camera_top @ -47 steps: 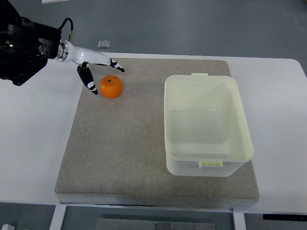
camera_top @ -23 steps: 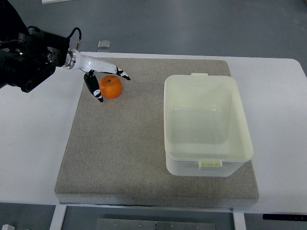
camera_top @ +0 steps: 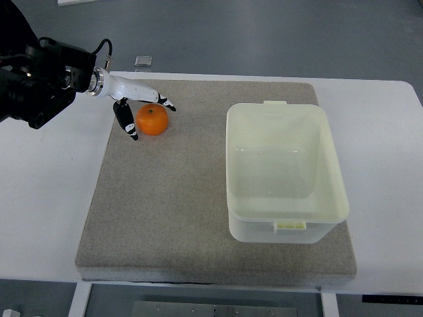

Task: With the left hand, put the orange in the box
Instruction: 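Lower the left hand around the orange and close the fingers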

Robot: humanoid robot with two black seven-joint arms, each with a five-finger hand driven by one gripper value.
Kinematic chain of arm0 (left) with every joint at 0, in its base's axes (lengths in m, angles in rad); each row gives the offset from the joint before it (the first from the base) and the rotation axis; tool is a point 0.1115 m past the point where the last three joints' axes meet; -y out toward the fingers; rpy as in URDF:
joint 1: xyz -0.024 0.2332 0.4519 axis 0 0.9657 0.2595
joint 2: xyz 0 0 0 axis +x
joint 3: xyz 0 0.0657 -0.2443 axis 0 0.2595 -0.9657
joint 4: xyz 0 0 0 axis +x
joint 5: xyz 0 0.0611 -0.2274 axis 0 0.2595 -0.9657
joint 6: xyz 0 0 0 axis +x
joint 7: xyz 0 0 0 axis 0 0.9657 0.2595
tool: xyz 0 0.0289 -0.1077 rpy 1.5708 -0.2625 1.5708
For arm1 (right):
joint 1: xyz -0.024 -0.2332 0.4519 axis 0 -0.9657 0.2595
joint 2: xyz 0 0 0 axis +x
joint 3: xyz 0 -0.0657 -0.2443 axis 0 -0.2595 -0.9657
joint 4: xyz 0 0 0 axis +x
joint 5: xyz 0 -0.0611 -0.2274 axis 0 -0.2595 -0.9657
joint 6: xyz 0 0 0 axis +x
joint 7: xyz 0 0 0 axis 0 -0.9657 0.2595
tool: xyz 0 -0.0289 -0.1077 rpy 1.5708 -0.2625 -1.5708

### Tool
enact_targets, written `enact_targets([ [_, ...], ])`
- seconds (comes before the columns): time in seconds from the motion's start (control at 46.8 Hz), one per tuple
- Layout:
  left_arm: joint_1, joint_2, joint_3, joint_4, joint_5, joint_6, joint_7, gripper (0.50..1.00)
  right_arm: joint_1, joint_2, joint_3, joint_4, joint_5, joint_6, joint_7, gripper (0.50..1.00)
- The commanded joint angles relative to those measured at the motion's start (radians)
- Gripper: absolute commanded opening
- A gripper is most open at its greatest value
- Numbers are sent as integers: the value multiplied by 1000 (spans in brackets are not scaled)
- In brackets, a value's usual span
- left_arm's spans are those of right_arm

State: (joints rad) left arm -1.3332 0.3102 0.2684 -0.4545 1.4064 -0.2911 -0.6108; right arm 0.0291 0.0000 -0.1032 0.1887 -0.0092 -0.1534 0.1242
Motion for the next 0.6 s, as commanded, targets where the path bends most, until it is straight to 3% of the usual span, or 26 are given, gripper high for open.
enact_targets([
  [0.0, 0, 0, 14, 0, 0, 18, 0, 988, 0, 0, -1, 0, 0, 0, 0, 932],
  [0.257, 0, -11, 14, 0, -15, 21, 0, 971, 0, 0, 0, 0, 0, 0, 0, 932],
  [0.342, 2, -11, 14, 0, -14, 23, 0, 928, 0, 0, -1, 0, 0, 0, 0, 932],
  [0.406, 2, -11, 15, 0, -14, 23, 0, 821, 0, 0, -1, 0, 0, 0, 0, 932],
  [0.492, 2, -11, 15, 0, -12, 24, 0, 791, 0, 0, -1, 0, 0, 0, 0, 932],
  [0.577, 2, -11, 15, 0, -14, 24, 0, 791, 0, 0, -1, 0, 0, 0, 0, 932],
])
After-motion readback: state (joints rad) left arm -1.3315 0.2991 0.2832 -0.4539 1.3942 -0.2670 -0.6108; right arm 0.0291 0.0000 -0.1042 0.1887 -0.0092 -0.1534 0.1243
